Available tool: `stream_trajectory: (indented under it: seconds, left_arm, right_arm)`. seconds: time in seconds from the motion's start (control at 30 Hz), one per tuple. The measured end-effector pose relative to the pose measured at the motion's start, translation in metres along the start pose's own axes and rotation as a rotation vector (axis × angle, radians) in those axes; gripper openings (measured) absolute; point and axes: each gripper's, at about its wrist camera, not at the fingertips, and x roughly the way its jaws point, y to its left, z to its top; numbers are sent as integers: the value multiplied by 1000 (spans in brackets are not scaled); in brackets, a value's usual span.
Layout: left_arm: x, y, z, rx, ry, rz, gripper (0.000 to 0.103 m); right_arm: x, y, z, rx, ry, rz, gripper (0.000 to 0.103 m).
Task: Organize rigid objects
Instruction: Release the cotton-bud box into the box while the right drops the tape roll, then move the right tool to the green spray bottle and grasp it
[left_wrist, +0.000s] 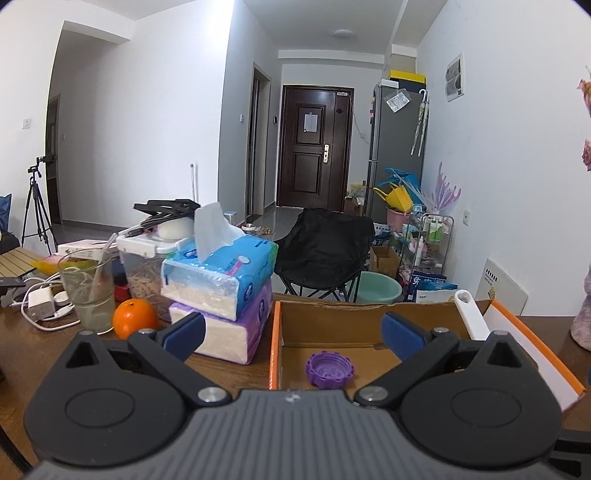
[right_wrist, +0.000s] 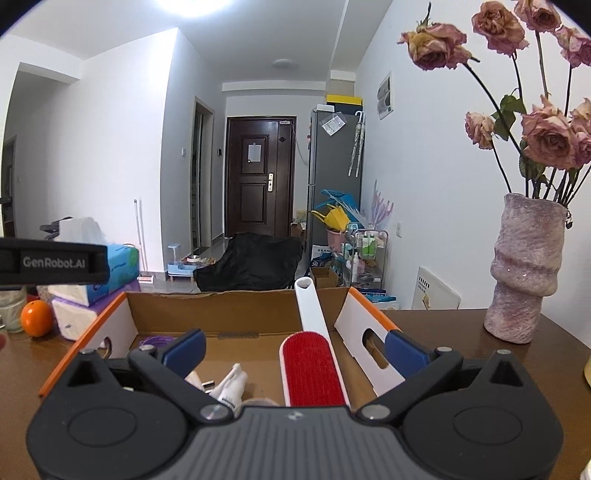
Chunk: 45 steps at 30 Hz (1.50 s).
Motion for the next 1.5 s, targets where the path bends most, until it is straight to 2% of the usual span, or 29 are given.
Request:
stream_trajectory:
  seconds: [0.53,0.8,1.0,1.13,1.33,1.5]
  left_arm:
    - [-74,17,-24,-22,20,19,103]
    - [-99,7,-46,-12,45,13,103]
    - [-115,-3,-66,-11,64,8,103]
    - [-122,-10,-80,-14,85,-1,103]
    - [-126,-23,-95,8,118,-8,103]
    - [-123,-35,-105,24,144,-17,103]
  right_arm:
    - [-79,-23,-15,-60,-8,27,103]
    - [-111,-47,-30,-85,-14,0,103]
    - [-130,-70,-47,-90,17,11,103]
    - [-136,-84,-62,-114,51,-4,103]
    - [-126,-105,-74,-109,119,28,103]
    - [-102,-112,-85,-119,199,43,95]
